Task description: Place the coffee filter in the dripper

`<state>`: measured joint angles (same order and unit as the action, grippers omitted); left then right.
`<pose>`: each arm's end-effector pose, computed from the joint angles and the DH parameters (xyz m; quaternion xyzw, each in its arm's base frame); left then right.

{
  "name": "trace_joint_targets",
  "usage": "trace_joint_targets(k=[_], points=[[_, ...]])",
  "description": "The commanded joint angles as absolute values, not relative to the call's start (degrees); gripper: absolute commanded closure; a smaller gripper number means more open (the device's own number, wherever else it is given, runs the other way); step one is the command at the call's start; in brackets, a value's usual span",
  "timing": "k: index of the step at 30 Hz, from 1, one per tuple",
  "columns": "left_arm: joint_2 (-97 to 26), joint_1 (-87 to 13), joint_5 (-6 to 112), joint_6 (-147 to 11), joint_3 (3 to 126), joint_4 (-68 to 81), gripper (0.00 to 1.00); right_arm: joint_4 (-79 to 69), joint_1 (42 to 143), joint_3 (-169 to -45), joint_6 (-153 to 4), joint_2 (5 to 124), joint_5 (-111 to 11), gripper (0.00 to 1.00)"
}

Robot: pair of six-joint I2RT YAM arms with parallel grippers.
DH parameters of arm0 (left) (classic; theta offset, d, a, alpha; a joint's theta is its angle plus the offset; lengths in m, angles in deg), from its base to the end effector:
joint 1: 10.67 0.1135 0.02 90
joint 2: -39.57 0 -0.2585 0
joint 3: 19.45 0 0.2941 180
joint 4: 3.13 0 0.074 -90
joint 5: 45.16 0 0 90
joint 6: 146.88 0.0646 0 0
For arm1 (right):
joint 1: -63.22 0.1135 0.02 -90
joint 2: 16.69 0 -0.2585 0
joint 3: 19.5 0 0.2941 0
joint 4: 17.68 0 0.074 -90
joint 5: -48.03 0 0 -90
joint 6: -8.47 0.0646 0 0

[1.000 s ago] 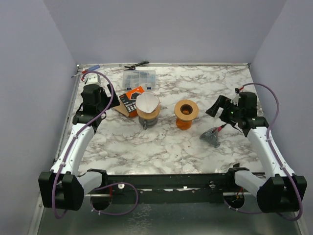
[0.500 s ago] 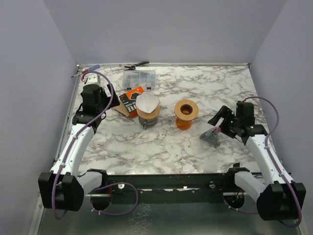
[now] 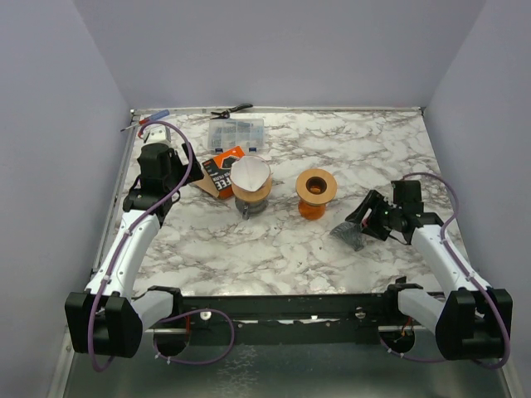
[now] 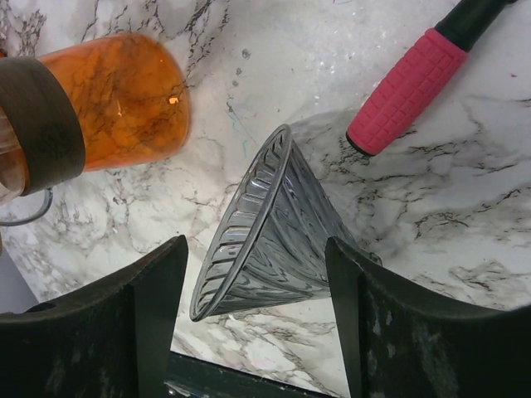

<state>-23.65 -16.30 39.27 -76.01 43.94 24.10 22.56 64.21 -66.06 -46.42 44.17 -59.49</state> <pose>0.3199 -0.0252 0.2822 -0.1253 0.8430 -0.0713 0.5182 0.2574 0.0239 0.1562 0.2318 0.9136 0.2312 0.2412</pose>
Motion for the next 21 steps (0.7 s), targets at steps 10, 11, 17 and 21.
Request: trace_joint_targets(k=[10,11,17,21], points=[[-22.5,-15.9,40.3,-76.3,43.4,23.0,0.01,19.1,63.8,-64.6,-48.4,45.1,-64.4,0.50],[-22.5,-15.9,40.2,-76.3,43.4,23.0,0.01,19.1,63.8,-64.7,-48.7,45.1,-64.7,0.52],[-22.6,-15.9,40.6,-76.2,43.5,22.9,0.01,19.4,63.8,-65.4,-49.6,45.4,-65.3,0.68],[-22.6,-15.9,40.5,-76.3,43.5,23.0,0.01,19.5,63.8,-65.6,-49.9,45.4,-65.7,0.72]])
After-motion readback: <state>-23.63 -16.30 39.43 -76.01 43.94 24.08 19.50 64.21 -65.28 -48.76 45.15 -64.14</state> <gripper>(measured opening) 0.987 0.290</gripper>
